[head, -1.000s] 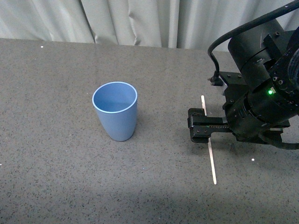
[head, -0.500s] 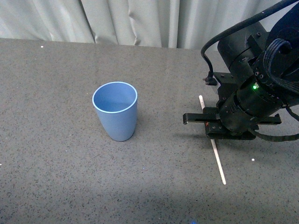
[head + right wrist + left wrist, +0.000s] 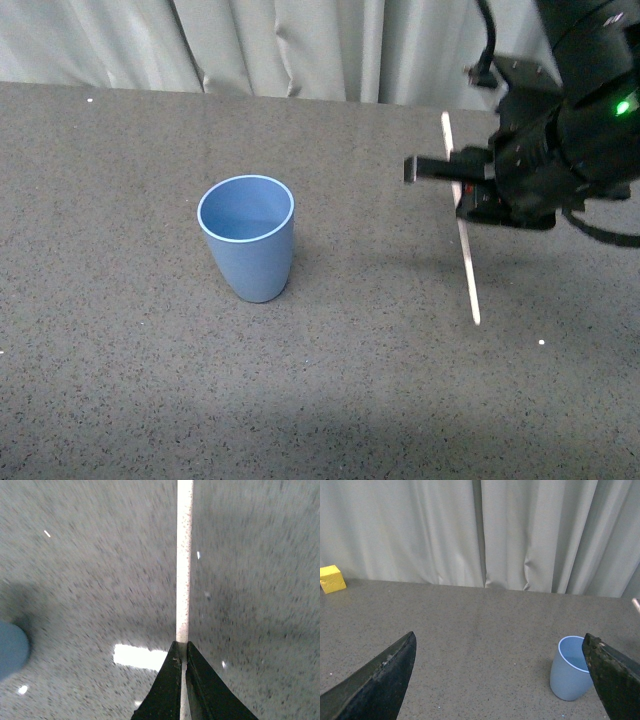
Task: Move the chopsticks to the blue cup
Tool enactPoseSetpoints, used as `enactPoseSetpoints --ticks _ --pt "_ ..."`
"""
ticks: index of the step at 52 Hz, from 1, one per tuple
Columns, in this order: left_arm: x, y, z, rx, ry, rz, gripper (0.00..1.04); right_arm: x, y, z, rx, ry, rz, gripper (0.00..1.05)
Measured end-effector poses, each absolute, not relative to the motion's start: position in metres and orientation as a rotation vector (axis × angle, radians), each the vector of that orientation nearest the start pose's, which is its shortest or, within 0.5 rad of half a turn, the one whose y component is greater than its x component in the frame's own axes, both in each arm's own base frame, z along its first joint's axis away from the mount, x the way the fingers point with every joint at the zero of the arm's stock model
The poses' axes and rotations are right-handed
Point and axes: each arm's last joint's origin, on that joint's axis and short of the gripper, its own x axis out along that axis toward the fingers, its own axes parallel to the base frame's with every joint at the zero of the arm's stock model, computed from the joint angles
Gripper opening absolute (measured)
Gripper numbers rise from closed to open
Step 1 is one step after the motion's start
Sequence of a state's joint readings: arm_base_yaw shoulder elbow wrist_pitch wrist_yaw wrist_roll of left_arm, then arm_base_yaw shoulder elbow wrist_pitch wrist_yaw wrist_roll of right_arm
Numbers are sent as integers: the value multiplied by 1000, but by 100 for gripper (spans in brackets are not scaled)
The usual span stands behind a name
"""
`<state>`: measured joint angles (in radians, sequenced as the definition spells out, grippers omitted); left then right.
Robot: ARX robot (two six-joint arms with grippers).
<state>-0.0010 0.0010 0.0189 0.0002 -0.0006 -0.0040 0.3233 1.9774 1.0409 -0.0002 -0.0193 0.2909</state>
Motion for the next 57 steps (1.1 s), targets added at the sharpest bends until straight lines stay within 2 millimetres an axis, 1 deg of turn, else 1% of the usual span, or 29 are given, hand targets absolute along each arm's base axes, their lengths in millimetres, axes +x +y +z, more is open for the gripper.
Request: enactPoseSetpoints --ticks 1,2,7,10,13,16,18,19,23,27,29,34,45,51,57 --pt "97 0 170 -4 -18 0 98 355 120 109 127 949 183 1" --pt "97 0 170 -4 -18 0 98 355 120 116 129 907 195 1" --pt "97 0 170 -4 -18 0 98 355 123 134 133 802 236 1" --pt "97 0 170 -4 -18 0 98 353 128 147 130 715 279 1" --pt "97 0 170 -4 -18 0 98 351 133 155 129 652 331 1" --pt "97 0 170 -4 -18 0 98 348 148 169 145 544 437 1" --pt "97 0 170 -4 -18 0 98 347 155 174 150 493 480 1" --pt "97 0 170 -4 -18 0 98 346 162 178 151 453 514 1" --pt "97 0 170 -4 -18 0 98 340 182 184 146 362 607 1" --pt "97 0 170 -4 -18 0 98 337 199 182 127 309 678 1" --pt "97 0 170 -4 -18 0 98 337 209 177 116 300 711 1" --pt "97 0 170 -4 -18 0 98 340 223 165 94 310 744 1" --pt "97 0 170 -4 -18 0 98 349 241 145 68 342 763 1" --pt "97 0 170 -4 -18 0 98 350 245 137 53 371 756 1" --pt "97 0 170 -4 -18 0 98 348 246 124 7 426 737 1"
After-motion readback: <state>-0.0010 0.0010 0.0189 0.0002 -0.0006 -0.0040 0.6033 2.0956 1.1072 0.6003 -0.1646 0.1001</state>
